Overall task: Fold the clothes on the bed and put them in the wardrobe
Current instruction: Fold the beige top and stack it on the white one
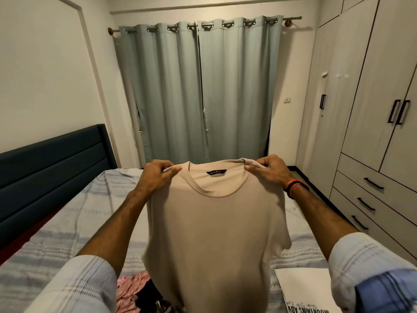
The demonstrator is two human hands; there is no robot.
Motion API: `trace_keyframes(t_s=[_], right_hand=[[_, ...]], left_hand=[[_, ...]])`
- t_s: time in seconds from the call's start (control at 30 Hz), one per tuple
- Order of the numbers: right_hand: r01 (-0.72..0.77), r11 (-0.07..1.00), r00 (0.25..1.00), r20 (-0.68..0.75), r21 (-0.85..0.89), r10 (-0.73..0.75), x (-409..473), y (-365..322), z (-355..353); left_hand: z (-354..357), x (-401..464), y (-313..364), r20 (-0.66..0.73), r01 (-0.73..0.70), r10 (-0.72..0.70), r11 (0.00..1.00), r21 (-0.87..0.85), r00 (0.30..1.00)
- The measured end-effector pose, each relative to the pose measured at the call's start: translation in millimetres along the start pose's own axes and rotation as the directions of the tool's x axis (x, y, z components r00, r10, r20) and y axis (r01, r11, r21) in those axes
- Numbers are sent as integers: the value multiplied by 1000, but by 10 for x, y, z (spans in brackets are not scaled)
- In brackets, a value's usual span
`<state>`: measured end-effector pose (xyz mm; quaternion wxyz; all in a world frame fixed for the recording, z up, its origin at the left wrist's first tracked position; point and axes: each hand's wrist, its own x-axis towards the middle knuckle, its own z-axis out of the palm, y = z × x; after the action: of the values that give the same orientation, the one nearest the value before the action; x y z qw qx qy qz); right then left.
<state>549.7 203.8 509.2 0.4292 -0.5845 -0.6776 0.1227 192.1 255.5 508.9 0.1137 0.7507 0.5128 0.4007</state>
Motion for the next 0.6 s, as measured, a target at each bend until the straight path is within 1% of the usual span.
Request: trace_keyframes(t_s=[0.07,0.1,0.17,0.23,0.3,0.33,0.37,0.4,0.5,0.6], right_hand=[[8,1000,1000,-10,-13,-8,12,20,1],[15,1000,1000,5,11,-15,9,24,-7],[14,994,997,70,112,-22,-31,3,-35],[-17,972,983,181,233,-27,-76,-6,-139],[-116,935,931,365,336,-15,-99,79,-264],[-165,922,898,439,349,-6,-113,126,-312],[-196,920,880,475,339,13,-118,181,-328],[-207,921,883,469,330,30,-125,206,-322],[-144,940,945,325,309,38,-131,231,-175],[-82,951,977,213,300,17,-160,161,-81]], left_hand=[[11,-19,-13,2,-8,8,1000,24,1000],[20,-29,-5,-15,-12,12,1000,14,1000],[24,-57,22,-67,-19,15,998,-52,998],[13,-89,46,-57,-12,2,986,-168,998],[-19,-124,59,23,26,-21,968,-249,1000],[-36,-132,58,61,43,-27,963,-264,998],[-40,-131,44,89,53,-30,962,-267,996],[-37,-132,33,105,54,-27,963,-264,994],[21,-144,46,94,53,-29,960,-274,995],[74,-159,103,64,33,-16,957,-287,998]])
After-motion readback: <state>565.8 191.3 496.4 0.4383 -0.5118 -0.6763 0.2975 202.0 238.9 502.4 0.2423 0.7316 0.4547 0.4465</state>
